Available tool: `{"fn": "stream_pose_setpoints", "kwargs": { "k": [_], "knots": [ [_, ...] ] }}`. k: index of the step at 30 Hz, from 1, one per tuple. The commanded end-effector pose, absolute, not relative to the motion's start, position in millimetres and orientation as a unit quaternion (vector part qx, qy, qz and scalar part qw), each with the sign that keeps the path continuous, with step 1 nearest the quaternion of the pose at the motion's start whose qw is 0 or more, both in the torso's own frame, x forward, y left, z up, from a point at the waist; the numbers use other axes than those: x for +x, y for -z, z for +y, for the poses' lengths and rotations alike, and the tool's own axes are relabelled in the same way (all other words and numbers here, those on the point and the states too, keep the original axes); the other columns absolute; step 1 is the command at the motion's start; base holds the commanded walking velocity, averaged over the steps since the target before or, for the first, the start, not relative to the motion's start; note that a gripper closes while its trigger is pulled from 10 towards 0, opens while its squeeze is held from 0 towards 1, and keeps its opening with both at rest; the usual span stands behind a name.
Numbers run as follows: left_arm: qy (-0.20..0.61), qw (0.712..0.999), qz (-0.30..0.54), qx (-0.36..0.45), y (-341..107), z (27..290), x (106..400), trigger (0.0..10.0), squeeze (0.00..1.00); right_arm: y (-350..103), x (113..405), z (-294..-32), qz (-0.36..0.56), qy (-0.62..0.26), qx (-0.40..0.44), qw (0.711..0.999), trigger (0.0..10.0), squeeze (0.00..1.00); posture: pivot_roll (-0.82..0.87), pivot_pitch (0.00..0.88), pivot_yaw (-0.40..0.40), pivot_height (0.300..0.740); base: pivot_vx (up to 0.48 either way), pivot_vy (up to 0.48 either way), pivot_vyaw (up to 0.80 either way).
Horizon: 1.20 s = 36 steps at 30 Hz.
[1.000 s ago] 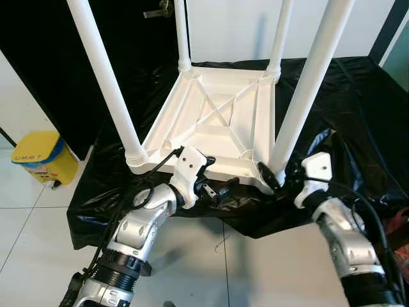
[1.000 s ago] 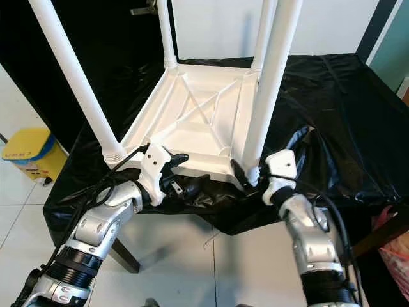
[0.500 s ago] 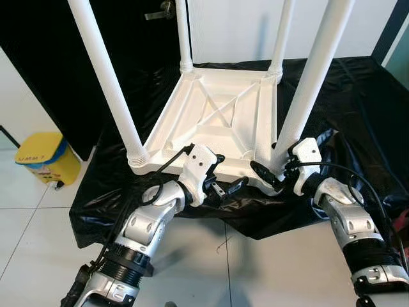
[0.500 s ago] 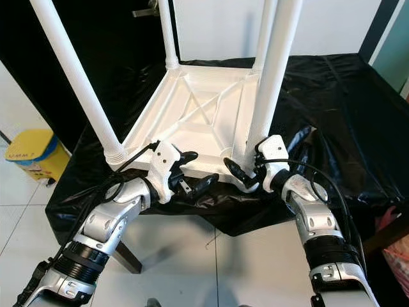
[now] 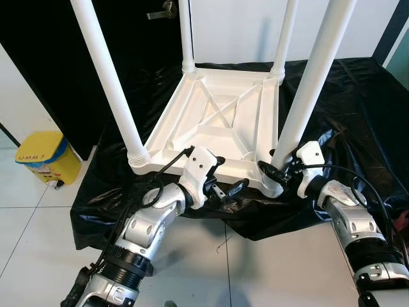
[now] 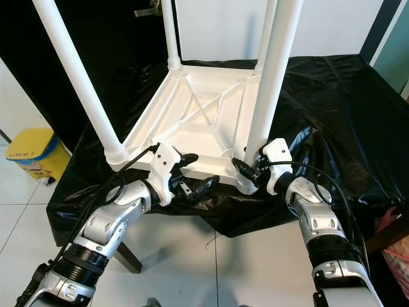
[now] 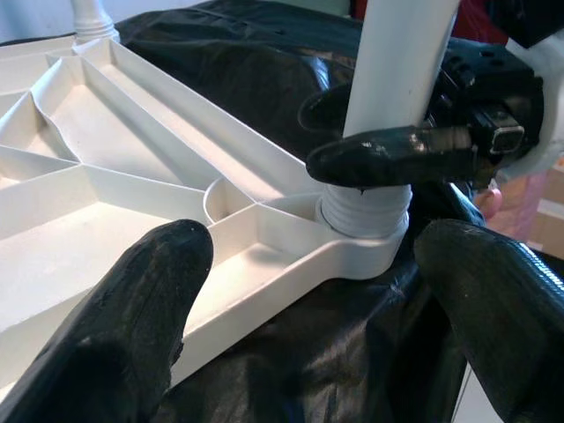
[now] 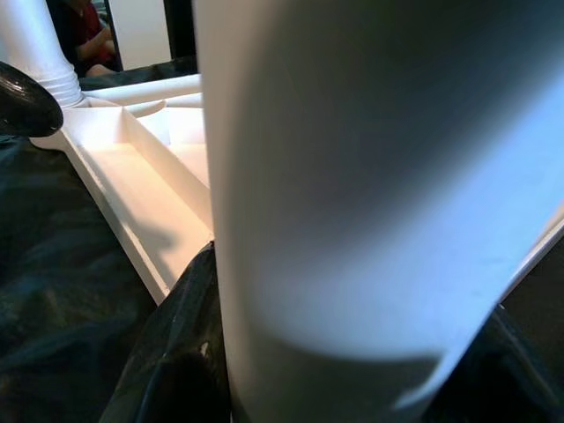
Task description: Building children table
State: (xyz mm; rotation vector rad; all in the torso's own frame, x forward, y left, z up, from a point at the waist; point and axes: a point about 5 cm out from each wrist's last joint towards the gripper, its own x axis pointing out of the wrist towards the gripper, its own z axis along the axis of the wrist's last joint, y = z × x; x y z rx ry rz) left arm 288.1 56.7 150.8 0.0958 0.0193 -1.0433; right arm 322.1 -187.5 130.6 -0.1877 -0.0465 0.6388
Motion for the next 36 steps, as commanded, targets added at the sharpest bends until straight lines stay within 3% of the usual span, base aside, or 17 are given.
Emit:
{"fn": "stream_pose_setpoints", "kwargs": {
  "k": [1, 9, 17, 21, 36],
  "knots": [
    [0.525, 0.85, 0.011, 0.042, -149.9, 54.1, 282.8, 10.0, 0.0, -120.6, 318.6, -185.9, -0.005, -0.311, -0.082, 0.947, 10.0, 0.0, -0.07, 0.0, 0.009, 0.74, 0.0, 0.0, 0.0],
    [0.511, 0.859, 0.016, 0.027, -145.0, 51.5, 278.4, 10.0, 0.0, -114.1, 313.8, -177.4, -0.012, -0.176, -0.044, 0.983, 10.0, 0.0, -0.06, 0.0, -0.008, 0.74, 0.0, 0.0, 0.0],
    [0.51, 0.859, 0.019, 0.023, -143.4, 53.5, 275.1, 10.0, 0.0, -109.7, 308.0, -167.8, -0.013, -0.1, -0.015, 0.995, 10.0, 0.0, -0.06, 0.0, -0.014, 0.74, 0.0, 0.0, 0.0],
    [0.506, 0.862, 0.017, 0.02, -144.7, 56.3, 274.5, 10.0, 0.0, -106.4, 302.1, -160.9, -0.006, 0.007, 0.026, 1.0, 10.0, 0.0, -0.05, 0.0, -0.019, 0.74, 0.0, 0.0, 0.0],
    [0.508, 0.86, 0.025, 0.029, -142.0, 55.3, 275.3, 10.0, 0.0, -102.2, 296.9, -148.4, 0.021, 0.061, 0.055, 0.996, 10.0, 0.0, -0.05, 0.0, -0.005, 0.74, 0.0, 0.0, 0.0]
  ]
}}
